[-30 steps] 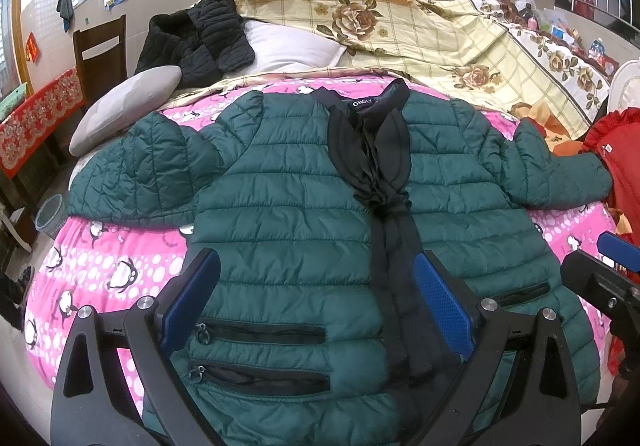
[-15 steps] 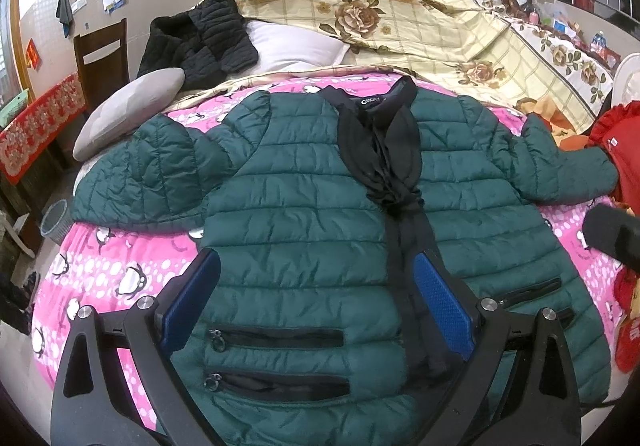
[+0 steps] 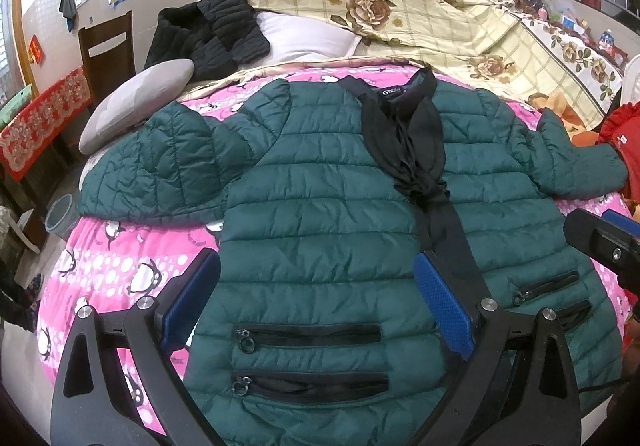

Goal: Fold large clothes

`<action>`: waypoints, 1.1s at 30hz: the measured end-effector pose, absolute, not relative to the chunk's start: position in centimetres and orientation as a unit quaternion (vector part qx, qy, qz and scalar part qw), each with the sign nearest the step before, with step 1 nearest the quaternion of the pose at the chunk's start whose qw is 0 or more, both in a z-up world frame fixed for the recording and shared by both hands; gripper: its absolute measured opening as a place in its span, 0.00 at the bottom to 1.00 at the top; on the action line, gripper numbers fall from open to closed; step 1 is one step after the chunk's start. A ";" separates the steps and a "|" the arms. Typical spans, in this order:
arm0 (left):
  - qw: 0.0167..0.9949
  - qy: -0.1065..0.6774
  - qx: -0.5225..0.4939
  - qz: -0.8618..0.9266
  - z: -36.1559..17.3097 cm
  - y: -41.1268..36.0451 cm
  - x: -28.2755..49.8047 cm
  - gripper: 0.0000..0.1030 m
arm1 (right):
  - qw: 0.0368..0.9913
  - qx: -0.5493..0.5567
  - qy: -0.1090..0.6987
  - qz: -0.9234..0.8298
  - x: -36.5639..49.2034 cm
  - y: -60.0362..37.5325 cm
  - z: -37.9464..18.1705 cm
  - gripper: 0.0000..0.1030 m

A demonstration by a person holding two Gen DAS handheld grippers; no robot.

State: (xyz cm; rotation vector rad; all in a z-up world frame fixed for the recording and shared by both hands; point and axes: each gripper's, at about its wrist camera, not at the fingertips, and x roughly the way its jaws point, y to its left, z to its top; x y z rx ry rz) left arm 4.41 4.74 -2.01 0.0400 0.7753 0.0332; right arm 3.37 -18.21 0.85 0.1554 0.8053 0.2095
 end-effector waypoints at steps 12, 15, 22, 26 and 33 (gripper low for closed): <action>0.920 0.388 0.037 0.048 -2.9 7.4 5.8 0.95 | 0.905 0.084 0.403 0.108 3.7 -18.0 -0.2 1.00; 0.917 0.393 0.039 0.061 -3.2 8.7 6.4 0.95 | 0.904 0.085 0.404 0.109 3.8 -17.9 -0.4 1.00; 0.907 0.410 0.024 0.094 -4.2 13.0 8.6 0.95 | 0.898 0.091 0.415 0.115 4.1 -17.7 -1.1 1.00; 0.896 0.420 0.036 0.142 -5.2 16.2 11.0 0.95 | 0.895 0.090 0.420 0.118 4.2 -17.5 -1.6 1.00; 0.879 0.433 0.028 0.198 -6.5 22.7 13.8 0.95 | 0.891 0.096 0.428 0.121 4.4 -17.7 -2.0 1.00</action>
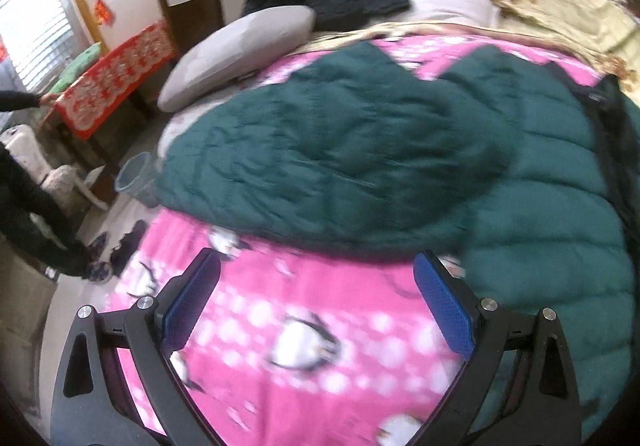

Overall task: Fold large clothes
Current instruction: 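Move the left gripper to the jacket sleeve cuff and grasp it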

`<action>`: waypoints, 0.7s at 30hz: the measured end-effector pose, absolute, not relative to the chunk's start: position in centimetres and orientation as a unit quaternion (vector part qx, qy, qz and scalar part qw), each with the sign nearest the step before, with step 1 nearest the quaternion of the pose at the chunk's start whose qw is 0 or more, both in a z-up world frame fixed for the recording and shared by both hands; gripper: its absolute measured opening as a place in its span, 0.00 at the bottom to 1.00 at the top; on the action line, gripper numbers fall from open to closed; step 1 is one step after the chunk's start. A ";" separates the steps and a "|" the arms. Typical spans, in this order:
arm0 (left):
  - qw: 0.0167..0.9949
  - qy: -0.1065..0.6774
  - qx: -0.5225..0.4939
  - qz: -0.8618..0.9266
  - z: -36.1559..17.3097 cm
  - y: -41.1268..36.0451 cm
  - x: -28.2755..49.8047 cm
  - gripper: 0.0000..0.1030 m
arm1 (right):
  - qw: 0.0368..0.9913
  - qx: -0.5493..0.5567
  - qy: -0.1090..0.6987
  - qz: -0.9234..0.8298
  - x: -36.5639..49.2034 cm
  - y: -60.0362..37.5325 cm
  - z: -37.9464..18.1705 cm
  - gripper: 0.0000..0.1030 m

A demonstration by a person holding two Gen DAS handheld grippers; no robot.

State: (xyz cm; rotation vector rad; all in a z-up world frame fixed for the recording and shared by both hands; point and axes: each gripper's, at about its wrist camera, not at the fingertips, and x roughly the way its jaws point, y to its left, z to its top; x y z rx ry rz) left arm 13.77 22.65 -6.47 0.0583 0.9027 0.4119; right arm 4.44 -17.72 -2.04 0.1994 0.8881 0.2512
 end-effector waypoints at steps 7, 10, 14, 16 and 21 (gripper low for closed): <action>0.869 0.446 0.017 0.212 -7.5 27.2 15.0 0.95 | 0.888 0.093 0.433 0.126 4.8 -17.3 -2.3 1.00; 0.864 0.454 0.025 0.215 -8.0 27.9 15.2 0.95 | 0.886 0.094 0.436 0.128 5.0 -17.1 -2.6 1.00; 0.857 0.464 0.035 0.220 -8.6 28.8 15.6 0.95 | 0.883 0.092 0.441 0.131 5.1 -16.9 -3.0 1.00; 0.855 0.467 0.044 0.222 -8.9 29.3 15.7 0.95 | 0.882 0.091 0.444 0.133 5.2 -16.8 -3.0 1.00; 0.848 0.478 0.069 0.219 -9.6 29.9 16.3 0.95 | 0.882 0.089 0.444 0.133 5.3 -16.6 -3.1 1.00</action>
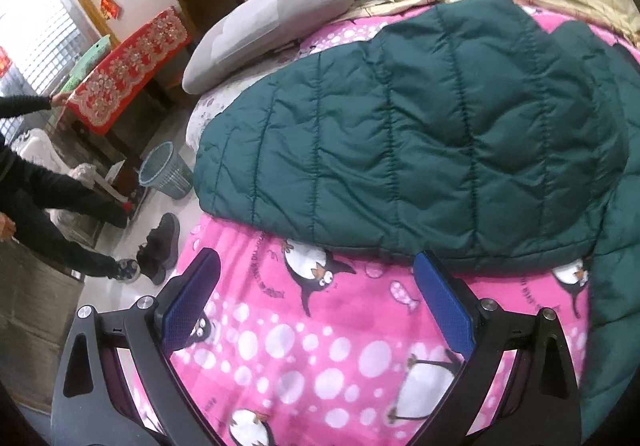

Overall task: Fold large clothes
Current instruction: 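Move the left gripper to the jacket sleeve cuff and grasp it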

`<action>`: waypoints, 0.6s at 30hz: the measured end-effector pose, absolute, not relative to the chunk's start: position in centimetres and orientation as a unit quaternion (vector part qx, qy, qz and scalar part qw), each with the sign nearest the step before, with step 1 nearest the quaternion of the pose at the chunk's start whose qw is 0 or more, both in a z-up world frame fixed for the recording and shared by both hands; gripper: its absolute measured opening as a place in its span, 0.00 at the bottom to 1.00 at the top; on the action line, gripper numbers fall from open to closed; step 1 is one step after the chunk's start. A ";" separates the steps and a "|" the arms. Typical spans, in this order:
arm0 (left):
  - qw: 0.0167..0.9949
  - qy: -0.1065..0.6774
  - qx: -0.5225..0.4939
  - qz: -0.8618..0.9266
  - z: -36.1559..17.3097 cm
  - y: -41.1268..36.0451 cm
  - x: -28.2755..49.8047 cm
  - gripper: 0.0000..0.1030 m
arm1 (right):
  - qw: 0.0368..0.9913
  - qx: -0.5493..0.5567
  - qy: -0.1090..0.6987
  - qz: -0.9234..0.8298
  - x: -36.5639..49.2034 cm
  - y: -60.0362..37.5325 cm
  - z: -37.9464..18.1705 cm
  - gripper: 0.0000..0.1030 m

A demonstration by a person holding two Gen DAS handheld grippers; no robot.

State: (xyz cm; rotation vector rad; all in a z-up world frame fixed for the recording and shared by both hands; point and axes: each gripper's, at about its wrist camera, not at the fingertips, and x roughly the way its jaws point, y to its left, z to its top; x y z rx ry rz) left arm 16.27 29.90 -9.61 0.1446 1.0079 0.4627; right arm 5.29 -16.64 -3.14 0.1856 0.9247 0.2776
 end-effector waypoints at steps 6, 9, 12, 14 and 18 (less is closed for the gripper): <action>0.839 0.495 0.103 0.200 -10.7 30.7 16.6 0.95 | 0.879 0.091 0.448 0.135 5.3 -16.5 -3.3 1.00; 0.836 0.504 0.108 0.190 -11.2 31.8 16.5 0.95 | 0.878 0.089 0.450 0.135 5.4 -16.3 -3.4 1.00; 0.832 0.509 0.127 0.182 -11.7 32.5 17.0 0.95 | 0.876 0.088 0.453 0.138 5.5 -16.1 -3.6 1.00; 0.829 0.508 0.148 0.181 -12.2 32.9 17.5 0.95 | 0.875 0.086 0.455 0.140 5.6 -15.8 -3.7 1.00; 0.830 0.501 0.185 0.163 -13.1 33.4 18.6 0.95 | 0.873 0.086 0.459 0.142 5.7 -15.5 -3.9 1.00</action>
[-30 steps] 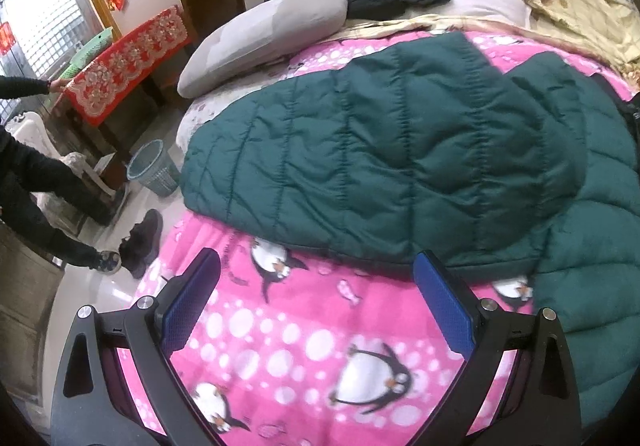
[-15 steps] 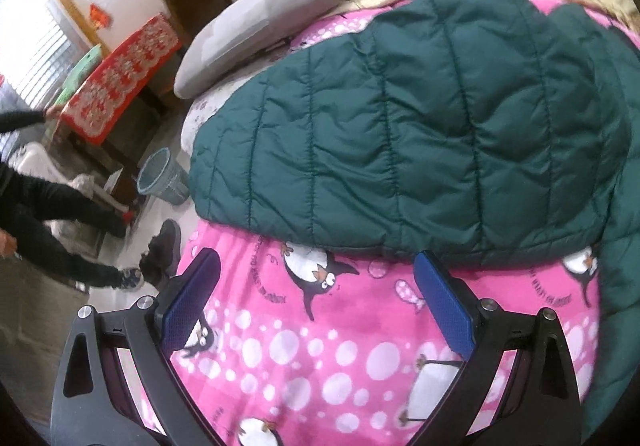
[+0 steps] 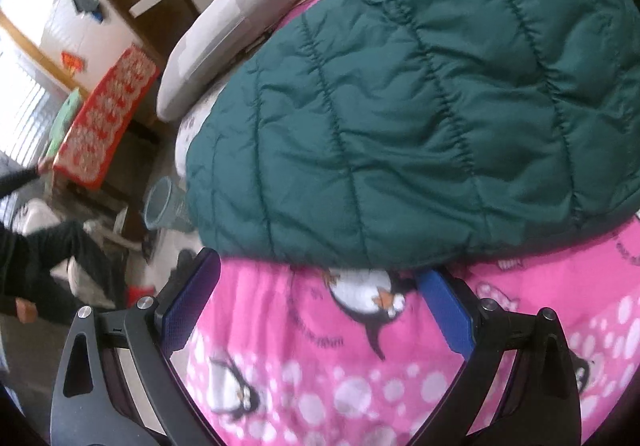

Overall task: Fold large clothes
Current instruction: 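Move the left gripper to the jacket sleeve cuff and grasp it, then lift the sleeve with the left gripper and lay it across the chest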

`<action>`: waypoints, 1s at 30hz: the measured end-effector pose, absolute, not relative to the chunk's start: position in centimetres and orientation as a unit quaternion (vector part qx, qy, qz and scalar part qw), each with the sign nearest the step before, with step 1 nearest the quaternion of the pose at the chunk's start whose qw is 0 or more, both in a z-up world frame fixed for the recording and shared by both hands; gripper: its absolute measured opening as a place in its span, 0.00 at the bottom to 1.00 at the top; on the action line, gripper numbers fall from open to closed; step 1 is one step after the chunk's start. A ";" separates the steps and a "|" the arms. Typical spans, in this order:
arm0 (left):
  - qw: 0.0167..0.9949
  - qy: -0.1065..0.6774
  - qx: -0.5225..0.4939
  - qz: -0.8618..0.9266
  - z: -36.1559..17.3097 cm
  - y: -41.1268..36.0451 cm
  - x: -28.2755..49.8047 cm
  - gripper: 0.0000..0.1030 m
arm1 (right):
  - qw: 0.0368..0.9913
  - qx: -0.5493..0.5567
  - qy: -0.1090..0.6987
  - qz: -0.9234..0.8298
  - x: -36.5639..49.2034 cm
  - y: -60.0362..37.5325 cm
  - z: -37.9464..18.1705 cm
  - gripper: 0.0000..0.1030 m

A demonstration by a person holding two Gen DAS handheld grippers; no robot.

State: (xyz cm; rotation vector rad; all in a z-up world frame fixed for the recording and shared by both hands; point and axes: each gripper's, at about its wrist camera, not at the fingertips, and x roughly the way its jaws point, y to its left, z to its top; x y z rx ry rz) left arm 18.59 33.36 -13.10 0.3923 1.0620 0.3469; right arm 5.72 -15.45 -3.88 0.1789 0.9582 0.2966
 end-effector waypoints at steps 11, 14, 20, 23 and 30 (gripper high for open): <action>0.847 0.464 0.230 0.117 -13.4 31.7 19.9 0.68 | 0.874 0.082 0.456 0.149 5.5 -14.7 -2.9 1.00; 0.844 0.456 0.256 0.118 -13.4 30.3 19.8 0.37 | 0.873 0.083 0.457 0.146 5.4 -14.9 -2.9 1.00; 0.843 0.440 0.282 0.129 -12.7 28.5 19.4 0.16 | 0.871 0.086 0.460 0.151 5.2 -14.9 -3.0 1.00; 0.852 0.421 0.281 0.137 -10.4 28.2 18.9 0.15 | 0.871 0.081 0.459 0.157 4.9 -14.9 -2.9 1.00; 0.882 0.346 0.291 0.132 -3.0 23.6 16.8 0.15 | 0.874 0.094 0.449 0.161 4.6 -15.6 -2.3 1.00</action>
